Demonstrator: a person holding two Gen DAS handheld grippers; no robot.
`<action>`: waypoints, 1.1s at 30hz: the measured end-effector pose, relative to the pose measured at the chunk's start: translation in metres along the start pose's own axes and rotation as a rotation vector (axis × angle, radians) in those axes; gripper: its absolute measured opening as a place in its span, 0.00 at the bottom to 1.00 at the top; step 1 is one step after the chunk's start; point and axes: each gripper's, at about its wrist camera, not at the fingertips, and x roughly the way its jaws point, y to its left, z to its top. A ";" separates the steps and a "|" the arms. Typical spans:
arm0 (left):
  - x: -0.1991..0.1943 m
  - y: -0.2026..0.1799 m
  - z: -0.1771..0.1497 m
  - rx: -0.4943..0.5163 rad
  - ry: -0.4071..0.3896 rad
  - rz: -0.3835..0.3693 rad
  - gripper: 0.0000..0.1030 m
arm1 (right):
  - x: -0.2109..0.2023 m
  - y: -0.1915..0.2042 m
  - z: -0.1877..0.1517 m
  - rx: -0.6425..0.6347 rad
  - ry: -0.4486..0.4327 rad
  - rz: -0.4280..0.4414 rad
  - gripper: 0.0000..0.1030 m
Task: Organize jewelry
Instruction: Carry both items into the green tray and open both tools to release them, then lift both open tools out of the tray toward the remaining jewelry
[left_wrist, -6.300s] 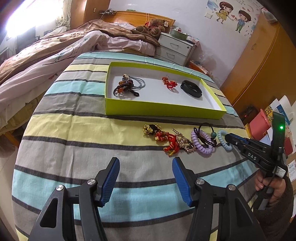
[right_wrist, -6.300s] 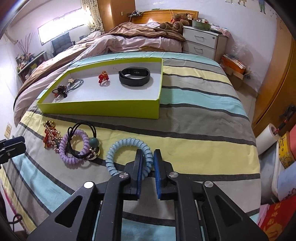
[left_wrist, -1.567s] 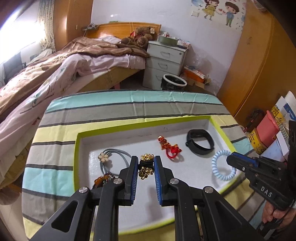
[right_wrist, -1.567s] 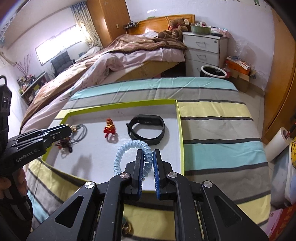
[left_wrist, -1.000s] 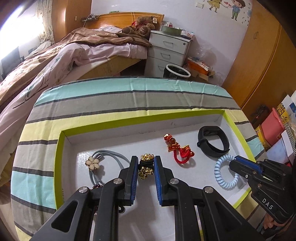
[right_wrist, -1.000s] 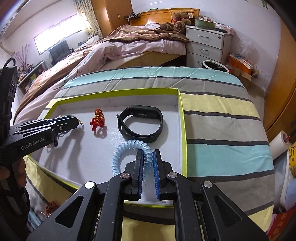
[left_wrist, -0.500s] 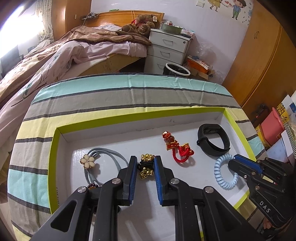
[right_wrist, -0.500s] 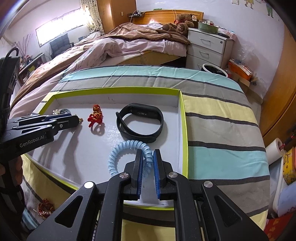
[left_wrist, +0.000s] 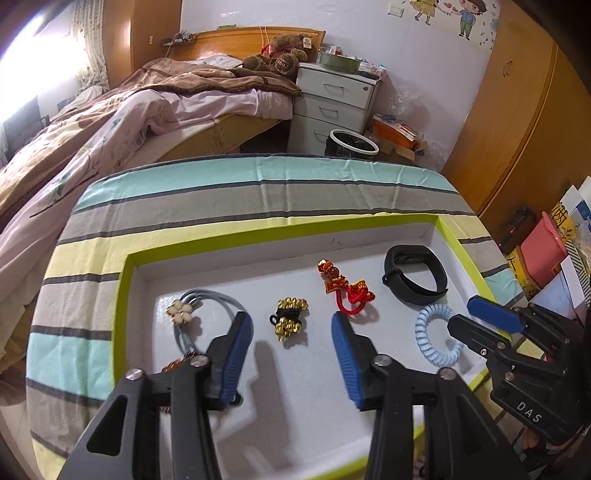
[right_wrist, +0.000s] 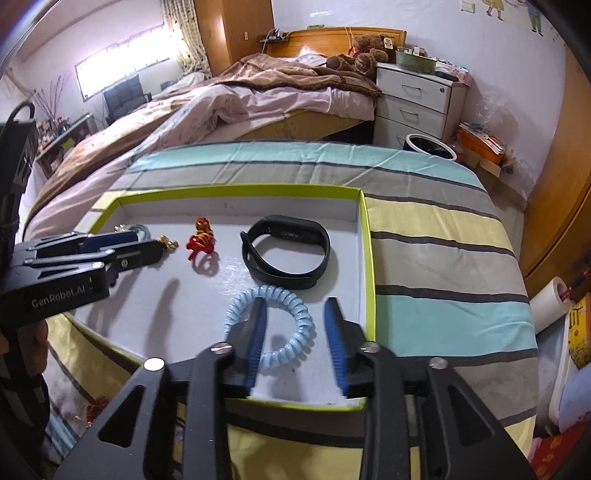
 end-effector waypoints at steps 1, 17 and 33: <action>-0.003 -0.001 -0.001 0.001 -0.005 0.001 0.46 | -0.002 0.000 -0.001 0.003 -0.005 0.002 0.36; -0.067 -0.002 -0.053 -0.022 -0.077 0.030 0.46 | -0.049 -0.006 -0.030 0.047 -0.062 0.076 0.37; -0.106 0.013 -0.120 -0.093 -0.075 -0.020 0.46 | -0.060 0.008 -0.067 0.050 -0.039 0.111 0.37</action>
